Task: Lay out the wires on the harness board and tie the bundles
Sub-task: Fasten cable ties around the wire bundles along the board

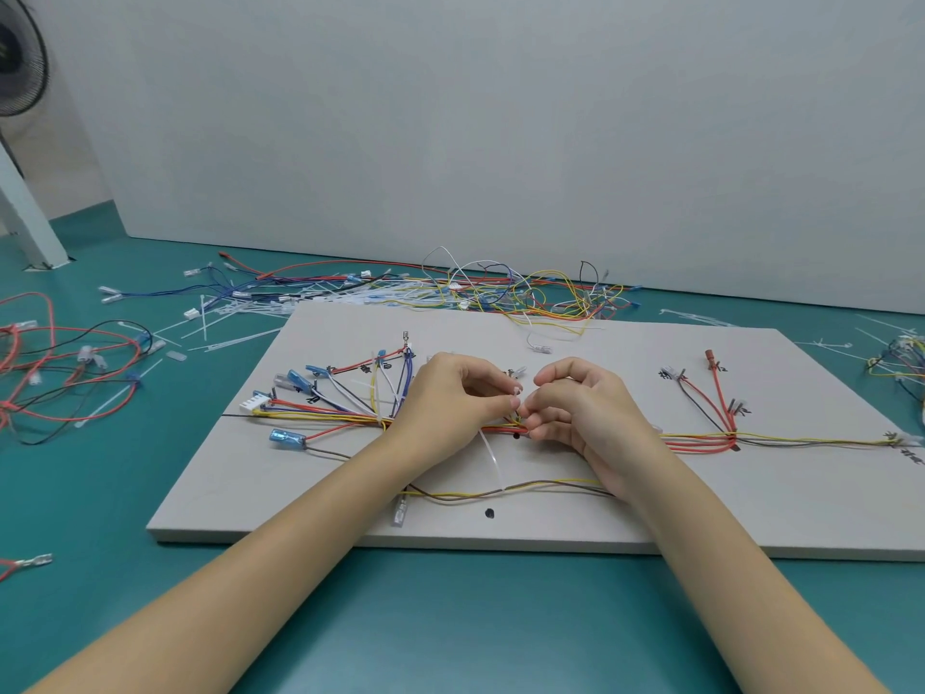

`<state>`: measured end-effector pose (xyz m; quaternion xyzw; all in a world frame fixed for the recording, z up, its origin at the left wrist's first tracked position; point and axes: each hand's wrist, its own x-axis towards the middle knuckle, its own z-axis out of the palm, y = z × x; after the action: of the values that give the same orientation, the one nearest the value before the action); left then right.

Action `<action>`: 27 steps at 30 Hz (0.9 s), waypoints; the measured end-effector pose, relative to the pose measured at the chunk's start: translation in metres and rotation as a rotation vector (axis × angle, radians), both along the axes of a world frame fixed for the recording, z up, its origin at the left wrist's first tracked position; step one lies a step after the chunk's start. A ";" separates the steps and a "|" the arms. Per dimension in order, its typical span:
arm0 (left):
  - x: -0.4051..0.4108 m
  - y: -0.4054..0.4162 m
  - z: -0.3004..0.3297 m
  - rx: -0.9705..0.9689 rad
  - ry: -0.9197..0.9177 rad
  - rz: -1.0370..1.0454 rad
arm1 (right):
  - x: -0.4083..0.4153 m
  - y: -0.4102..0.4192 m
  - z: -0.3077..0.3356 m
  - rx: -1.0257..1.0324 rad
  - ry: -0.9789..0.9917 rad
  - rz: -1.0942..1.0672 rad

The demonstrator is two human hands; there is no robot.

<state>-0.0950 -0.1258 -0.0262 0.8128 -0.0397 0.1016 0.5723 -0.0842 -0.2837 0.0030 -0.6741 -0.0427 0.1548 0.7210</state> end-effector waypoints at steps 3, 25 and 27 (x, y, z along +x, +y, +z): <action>0.000 -0.001 0.000 0.009 -0.006 -0.002 | 0.000 -0.001 0.000 -0.001 0.002 -0.004; -0.001 -0.002 -0.001 0.033 -0.010 0.021 | 0.000 0.001 -0.001 0.004 -0.006 0.002; -0.002 -0.003 -0.001 0.049 -0.022 0.025 | 0.001 0.001 -0.001 0.008 -0.007 -0.002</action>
<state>-0.0971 -0.1285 -0.0270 0.8259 -0.0382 0.1167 0.5502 -0.0834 -0.2825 0.0019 -0.6718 -0.0451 0.1519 0.7236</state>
